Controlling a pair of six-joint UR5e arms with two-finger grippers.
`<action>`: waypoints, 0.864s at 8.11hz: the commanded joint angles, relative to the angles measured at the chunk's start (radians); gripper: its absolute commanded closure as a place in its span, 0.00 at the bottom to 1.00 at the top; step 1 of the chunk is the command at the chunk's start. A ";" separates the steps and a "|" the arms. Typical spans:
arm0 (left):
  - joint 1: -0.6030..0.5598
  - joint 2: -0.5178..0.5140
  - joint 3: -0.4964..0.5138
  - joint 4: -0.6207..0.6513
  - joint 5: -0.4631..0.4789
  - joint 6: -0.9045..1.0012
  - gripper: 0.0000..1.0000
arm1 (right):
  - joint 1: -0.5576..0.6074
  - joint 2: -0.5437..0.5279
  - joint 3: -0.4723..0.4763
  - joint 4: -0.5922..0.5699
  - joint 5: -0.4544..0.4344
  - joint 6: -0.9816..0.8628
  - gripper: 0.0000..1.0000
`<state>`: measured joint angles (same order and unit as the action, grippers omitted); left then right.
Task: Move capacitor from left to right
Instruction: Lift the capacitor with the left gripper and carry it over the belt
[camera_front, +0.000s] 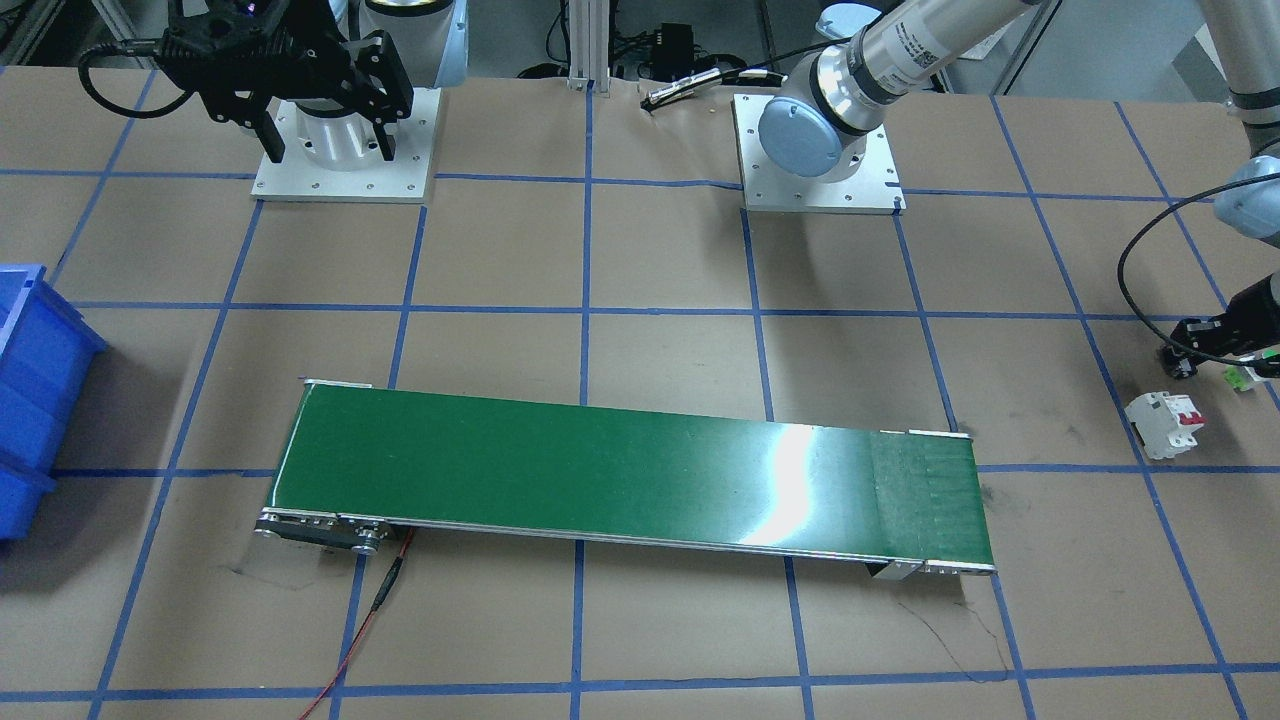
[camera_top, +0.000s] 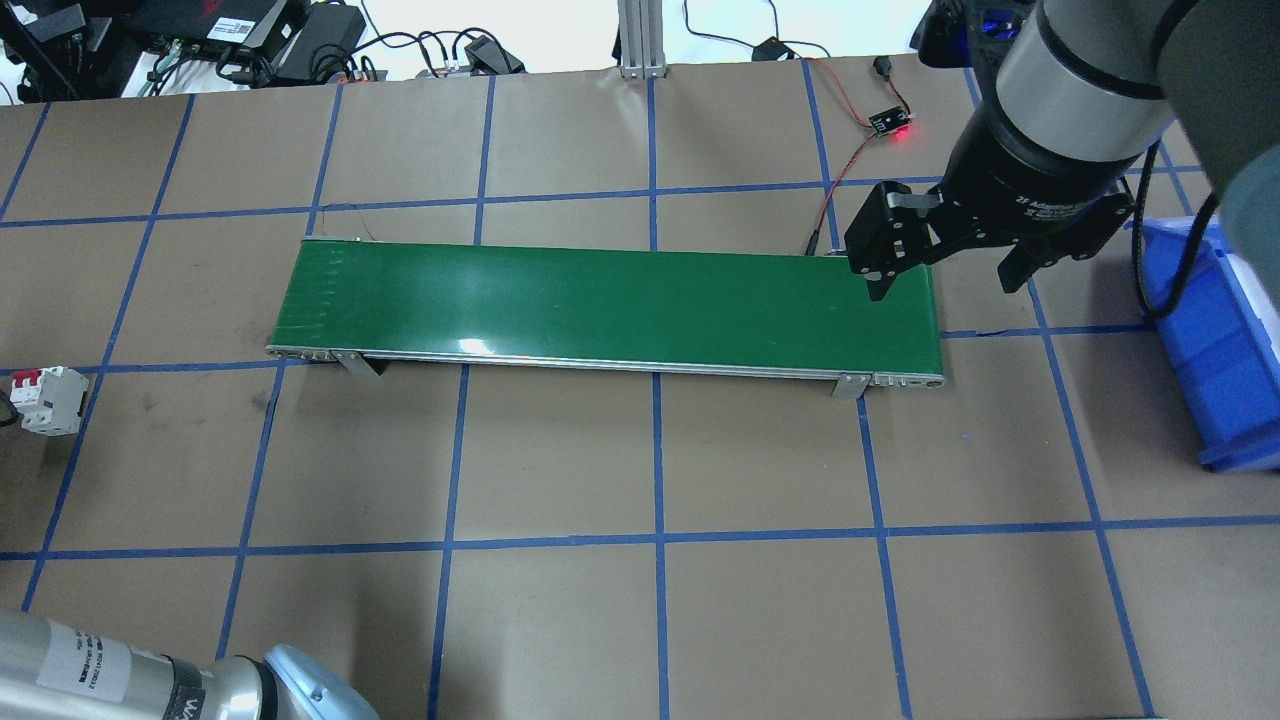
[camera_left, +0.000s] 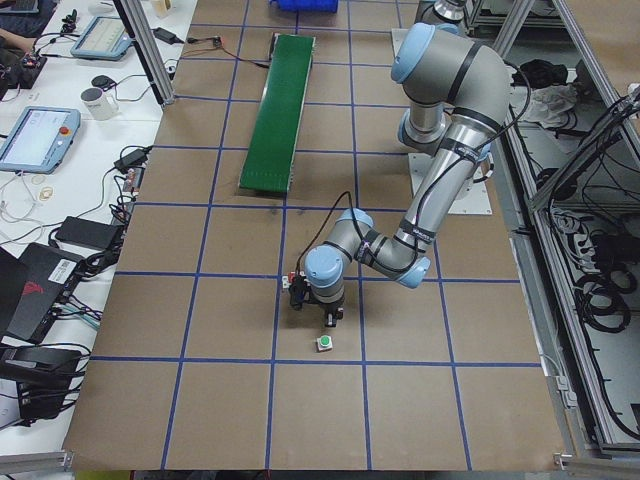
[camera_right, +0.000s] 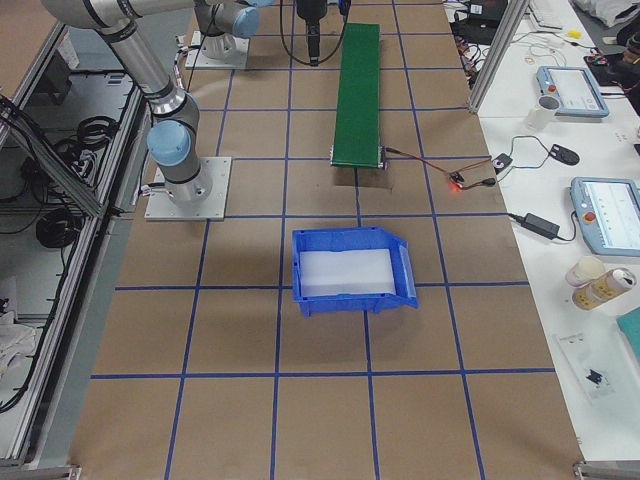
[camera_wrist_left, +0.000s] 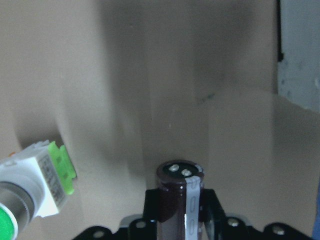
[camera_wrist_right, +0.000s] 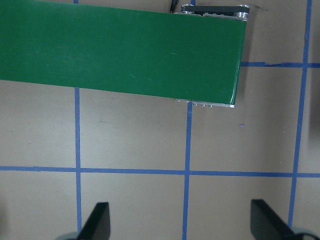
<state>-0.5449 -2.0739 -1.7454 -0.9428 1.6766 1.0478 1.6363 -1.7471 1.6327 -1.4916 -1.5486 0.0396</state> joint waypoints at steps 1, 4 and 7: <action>0.000 0.000 0.001 -0.001 -0.001 -0.002 0.99 | -0.001 0.001 -0.001 0.007 -0.001 -0.001 0.00; -0.009 0.060 0.015 -0.045 -0.002 -0.006 1.00 | -0.001 0.001 -0.001 0.004 -0.001 -0.001 0.00; -0.091 0.156 0.076 -0.181 -0.006 -0.113 1.00 | -0.001 0.000 -0.001 0.005 -0.002 -0.001 0.00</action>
<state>-0.5770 -1.9718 -1.7074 -1.0420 1.6724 1.0060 1.6352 -1.7457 1.6322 -1.4867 -1.5499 0.0383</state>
